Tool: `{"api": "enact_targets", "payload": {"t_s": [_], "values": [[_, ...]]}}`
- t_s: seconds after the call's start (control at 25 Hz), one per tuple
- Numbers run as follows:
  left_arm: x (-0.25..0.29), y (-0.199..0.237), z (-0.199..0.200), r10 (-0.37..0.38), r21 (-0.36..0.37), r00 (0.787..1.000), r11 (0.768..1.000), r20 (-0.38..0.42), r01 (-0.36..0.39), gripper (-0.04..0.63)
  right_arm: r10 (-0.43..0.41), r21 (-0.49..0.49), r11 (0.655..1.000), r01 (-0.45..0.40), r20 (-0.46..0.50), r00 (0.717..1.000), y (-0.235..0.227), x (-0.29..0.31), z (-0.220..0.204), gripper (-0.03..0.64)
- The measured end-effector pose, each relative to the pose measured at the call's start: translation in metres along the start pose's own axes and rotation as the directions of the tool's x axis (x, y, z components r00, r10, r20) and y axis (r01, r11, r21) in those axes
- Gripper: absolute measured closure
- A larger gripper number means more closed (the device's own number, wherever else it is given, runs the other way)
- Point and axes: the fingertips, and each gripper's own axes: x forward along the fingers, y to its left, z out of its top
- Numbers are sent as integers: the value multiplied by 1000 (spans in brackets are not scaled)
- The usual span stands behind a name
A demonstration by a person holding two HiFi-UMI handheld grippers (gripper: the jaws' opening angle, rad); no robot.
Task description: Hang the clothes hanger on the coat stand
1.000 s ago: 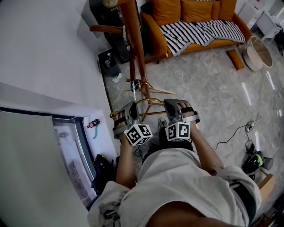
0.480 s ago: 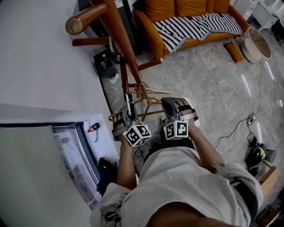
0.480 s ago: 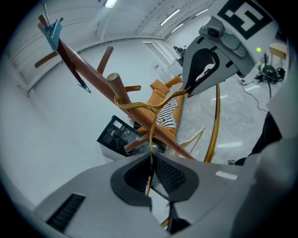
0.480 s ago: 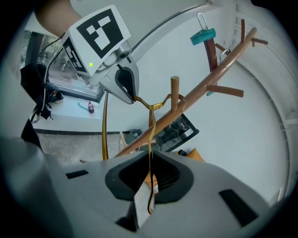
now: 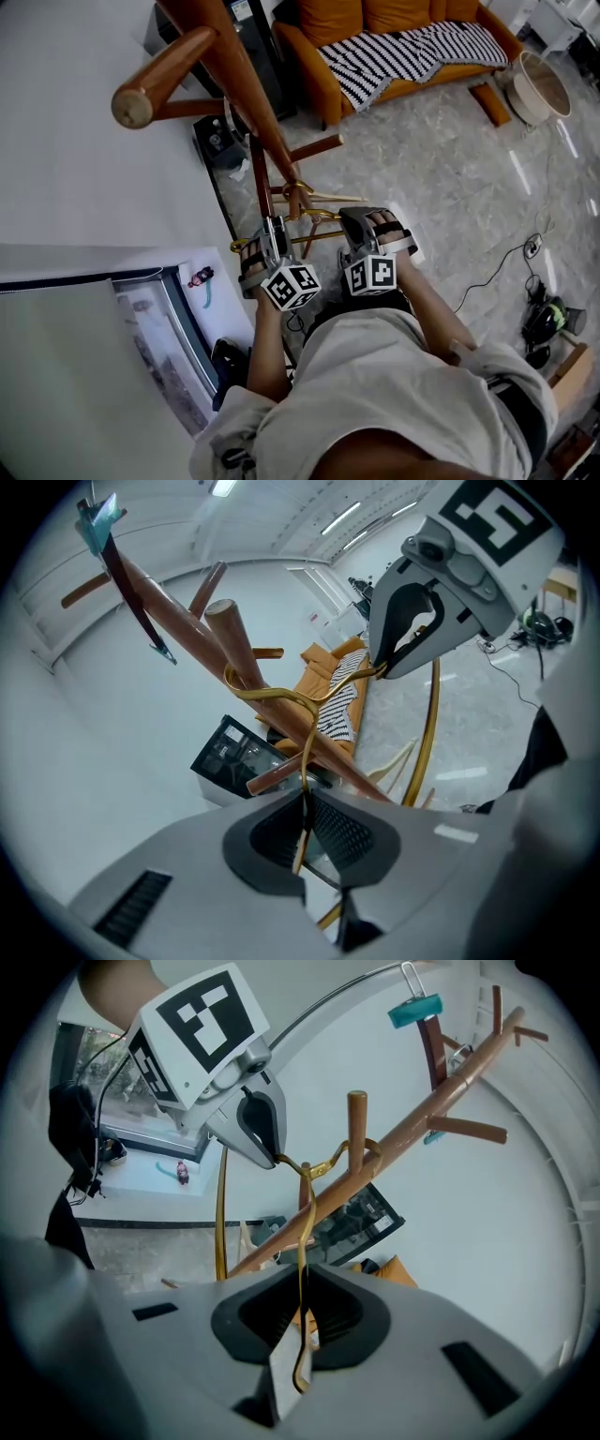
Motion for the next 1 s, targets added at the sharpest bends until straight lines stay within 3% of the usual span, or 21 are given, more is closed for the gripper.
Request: {"api": "enact_targets", "payload": {"t_s": [0.44, 1.0], "values": [[10, -8, 5, -8, 8, 1000, 1000, 13, 8, 561, 10, 8, 1000, -10, -27, 1000, 0, 3, -13, 598], [17, -15, -3, -2, -35, 1000, 999, -14, 2, 561, 11, 4, 1000, -10, -15, 1000, 7, 12, -18, 597]]}}
